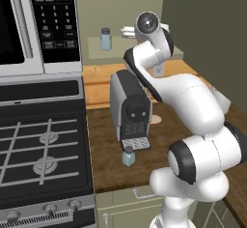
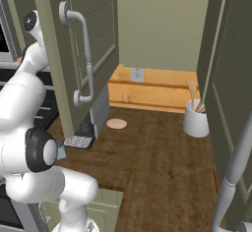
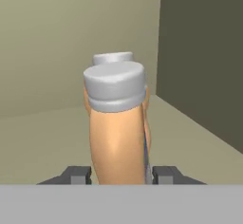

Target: Put the shaker and condiment bottle from the counter next to their counterparts in the cabinet.

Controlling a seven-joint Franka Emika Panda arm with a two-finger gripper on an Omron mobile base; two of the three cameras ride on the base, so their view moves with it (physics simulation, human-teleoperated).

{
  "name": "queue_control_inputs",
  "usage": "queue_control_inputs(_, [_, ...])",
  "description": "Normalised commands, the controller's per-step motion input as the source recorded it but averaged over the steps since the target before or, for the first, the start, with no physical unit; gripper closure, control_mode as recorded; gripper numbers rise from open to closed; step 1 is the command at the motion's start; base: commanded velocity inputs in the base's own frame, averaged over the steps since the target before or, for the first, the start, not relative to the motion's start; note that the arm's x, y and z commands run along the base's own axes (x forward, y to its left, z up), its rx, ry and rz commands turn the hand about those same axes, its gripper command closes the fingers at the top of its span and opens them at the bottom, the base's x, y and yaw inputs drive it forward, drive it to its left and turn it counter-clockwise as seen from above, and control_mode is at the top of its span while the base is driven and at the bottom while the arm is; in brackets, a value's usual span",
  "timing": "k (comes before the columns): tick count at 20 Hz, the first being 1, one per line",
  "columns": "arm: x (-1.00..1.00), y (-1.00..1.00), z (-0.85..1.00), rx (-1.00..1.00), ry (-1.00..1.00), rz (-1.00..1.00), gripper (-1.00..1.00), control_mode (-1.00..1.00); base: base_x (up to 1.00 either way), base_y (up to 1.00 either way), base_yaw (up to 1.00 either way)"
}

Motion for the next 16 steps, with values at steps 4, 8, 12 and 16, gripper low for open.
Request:
queue_control_inputs(4, [-0.36, 0.01, -0.25, 0.0, 0.0, 0.0, -1.0, -1.0, 0.0, 0.0, 0.0])
queue_control_inputs(8, [-0.86, 0.05, -0.21, 0.0, -0.01, 0.0, -1.0, -1.0, 0.0, 0.0, 0.0])
queue_control_inputs(12, [-1.0, 0.04, -0.02, 0.0, -0.07, 0.0, -1.0, -1.0, 0.0, 0.0, 0.0])
queue_control_inputs(16, [-1.0, 0.23, 0.0, 0.0, -0.06, -0.01, -1.0, -1.0, 0.0, 0.0, 0.0])
